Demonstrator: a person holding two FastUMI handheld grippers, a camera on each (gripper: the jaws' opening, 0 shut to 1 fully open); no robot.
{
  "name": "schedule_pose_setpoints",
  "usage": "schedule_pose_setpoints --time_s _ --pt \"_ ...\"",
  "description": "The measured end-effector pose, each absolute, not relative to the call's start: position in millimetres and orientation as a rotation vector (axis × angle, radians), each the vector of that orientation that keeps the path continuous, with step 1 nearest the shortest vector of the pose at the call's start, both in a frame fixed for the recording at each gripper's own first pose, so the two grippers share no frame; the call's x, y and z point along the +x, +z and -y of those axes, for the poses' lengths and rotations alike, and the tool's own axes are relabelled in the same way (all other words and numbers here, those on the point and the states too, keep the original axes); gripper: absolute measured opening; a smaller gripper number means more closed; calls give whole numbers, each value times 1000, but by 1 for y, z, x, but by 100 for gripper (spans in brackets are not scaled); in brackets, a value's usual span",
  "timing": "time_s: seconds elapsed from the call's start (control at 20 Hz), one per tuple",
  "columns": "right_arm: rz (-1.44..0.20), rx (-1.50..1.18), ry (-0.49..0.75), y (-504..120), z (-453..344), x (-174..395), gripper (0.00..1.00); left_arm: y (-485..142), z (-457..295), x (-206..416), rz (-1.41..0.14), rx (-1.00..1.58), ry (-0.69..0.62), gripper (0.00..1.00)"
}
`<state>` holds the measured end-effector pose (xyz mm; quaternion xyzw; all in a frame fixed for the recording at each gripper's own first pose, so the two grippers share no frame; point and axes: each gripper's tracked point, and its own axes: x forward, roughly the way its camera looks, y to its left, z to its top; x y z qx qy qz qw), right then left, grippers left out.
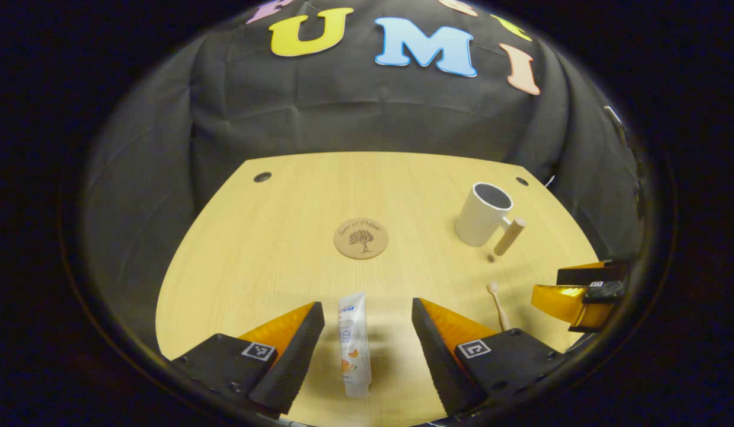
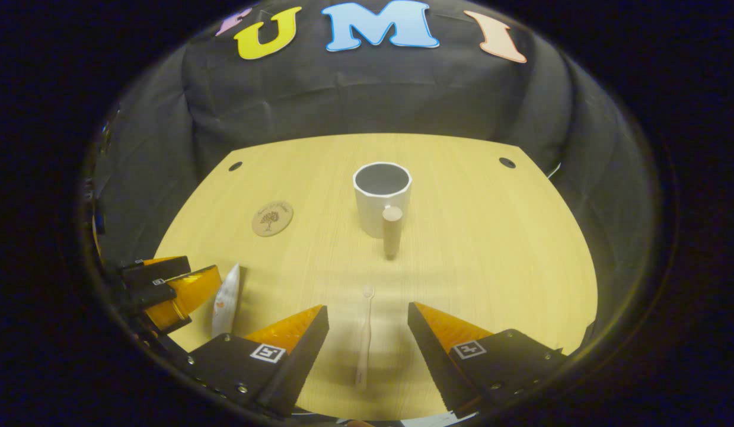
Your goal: Put the toothbrush and toothpaste on the desktop into the cup, then pick up the cup and place it on the coaster on the desktop.
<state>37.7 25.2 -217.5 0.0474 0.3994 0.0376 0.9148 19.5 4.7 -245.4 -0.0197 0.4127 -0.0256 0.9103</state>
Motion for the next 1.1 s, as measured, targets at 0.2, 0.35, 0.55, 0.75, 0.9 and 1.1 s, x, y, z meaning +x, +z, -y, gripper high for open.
schedule_pose_setpoints --time_s 0.2,0.35,0.55,0.75,0.9,1.1 --pt "-915 86 78 -238 -31 34 87 -271 -10 15 -965 -47 -40 95" --pt "-988 100 89 -252 -36 31 88 -291 -11 12 -1049 -46 -38 96" --pt "-1083 114 91 -273 -39 26 88 -308 -14 14 -1128 -52 -30 95" --pt "-1173 124 90 -293 -42 18 88 -323 -15 12 -1185 -63 -26 95" --pt "-1207 114 86 -300 -43 16 80 -332 -14 8 -1224 -77 -29 95" --pt "-1249 107 101 -304 -48 12 58 -341 -15 2 -1258 -83 -26 95"
